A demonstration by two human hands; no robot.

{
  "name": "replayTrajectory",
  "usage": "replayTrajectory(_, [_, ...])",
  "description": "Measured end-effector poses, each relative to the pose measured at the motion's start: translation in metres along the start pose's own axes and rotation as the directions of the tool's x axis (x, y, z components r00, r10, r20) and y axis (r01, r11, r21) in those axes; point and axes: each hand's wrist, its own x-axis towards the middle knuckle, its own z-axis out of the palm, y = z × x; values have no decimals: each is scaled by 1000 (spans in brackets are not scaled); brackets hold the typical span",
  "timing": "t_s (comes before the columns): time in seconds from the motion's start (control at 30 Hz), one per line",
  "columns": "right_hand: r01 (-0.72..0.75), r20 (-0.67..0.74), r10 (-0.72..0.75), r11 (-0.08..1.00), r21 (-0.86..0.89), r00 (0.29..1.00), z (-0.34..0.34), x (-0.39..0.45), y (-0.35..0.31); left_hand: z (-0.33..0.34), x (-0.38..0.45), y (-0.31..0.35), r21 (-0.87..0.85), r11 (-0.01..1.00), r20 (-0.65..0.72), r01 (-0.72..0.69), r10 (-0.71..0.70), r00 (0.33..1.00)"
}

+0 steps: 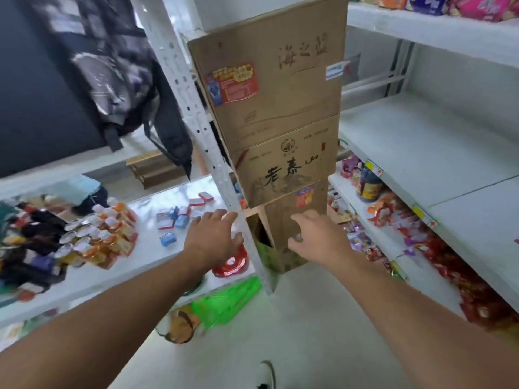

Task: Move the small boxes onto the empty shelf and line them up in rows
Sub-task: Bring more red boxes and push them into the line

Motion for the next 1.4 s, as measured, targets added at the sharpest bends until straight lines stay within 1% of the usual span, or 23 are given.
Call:
replayTrajectory(0.17, [176,38,-176,984,19,984,13,-1,-66,-2,-56,-51,30,988,-4,150,-150,989])
replayTrajectory(0.27, [259,51,-259,966,10,964,18,-3,-102,3,-79,-77,7,974,15,225,-225,974])
replayTrajectory(0.5, [339,97,-333,939,-58,938,39,2,-171,27,-115,-139,-63,952,30,299,-297,954])
replayTrajectory(0.77, [346,192,-313,922,-172,930,83,13,-256,66,-129,-240,-137,934,64,330,-324,944])
replayTrajectory(0.87, [339,228,-297,924,-177,927,109,17,-290,86,-126,-275,-153,942,74,298,-289,954])
replayTrajectory(1.03, [260,231,-225,957,-132,947,148,28,-330,117,-114,-316,-173,957,94,233,-219,971])
replayTrajectory(1.2, [206,207,-181,973,-108,961,160,50,-344,125,-87,-339,-166,972,82,167,-155,985])
replayTrajectory(1.33, [178,174,-160,980,-89,972,157,85,-338,125,-52,-342,-200,968,123,154,-131,984])
replayTrajectory(1.4, [166,182,-148,982,-88,972,158,106,-329,125,-33,-339,-197,969,128,149,-125,984])
